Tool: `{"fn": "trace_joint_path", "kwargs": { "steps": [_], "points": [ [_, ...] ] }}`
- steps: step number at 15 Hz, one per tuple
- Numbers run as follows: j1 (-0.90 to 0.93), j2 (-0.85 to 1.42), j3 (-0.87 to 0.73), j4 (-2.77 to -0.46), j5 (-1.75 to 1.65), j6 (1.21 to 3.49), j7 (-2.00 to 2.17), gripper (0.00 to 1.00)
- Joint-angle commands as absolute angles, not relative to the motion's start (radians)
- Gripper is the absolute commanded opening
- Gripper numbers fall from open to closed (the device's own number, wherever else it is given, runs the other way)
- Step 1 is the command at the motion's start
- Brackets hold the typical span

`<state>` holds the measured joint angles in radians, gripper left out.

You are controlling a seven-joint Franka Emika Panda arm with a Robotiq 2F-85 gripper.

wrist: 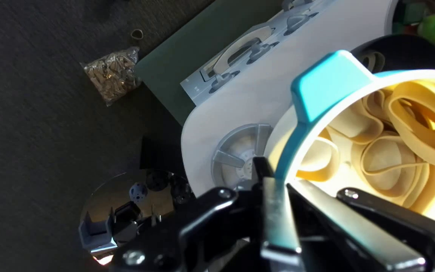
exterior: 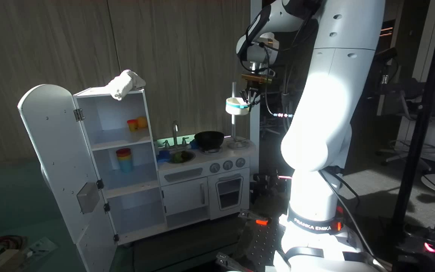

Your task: Pour the contents in the white pot into the bowl.

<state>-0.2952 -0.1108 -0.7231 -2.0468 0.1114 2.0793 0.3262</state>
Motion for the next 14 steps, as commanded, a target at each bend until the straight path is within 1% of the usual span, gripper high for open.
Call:
{"fn": "trace_joint_path", "kwargs": {
  "steps": [1,8,14],
  "points": [
    [-0.365,0.096,-0.727,-1.835,0.268,1.954,0.226,0.02],
    [-0.533,0.363,-0.647,-1.634,0.36,1.833,0.19,0.02],
    [-0.67,0.504,-0.522,-1.493,0.368,1.818,0.206,0.02]
  ]
}}
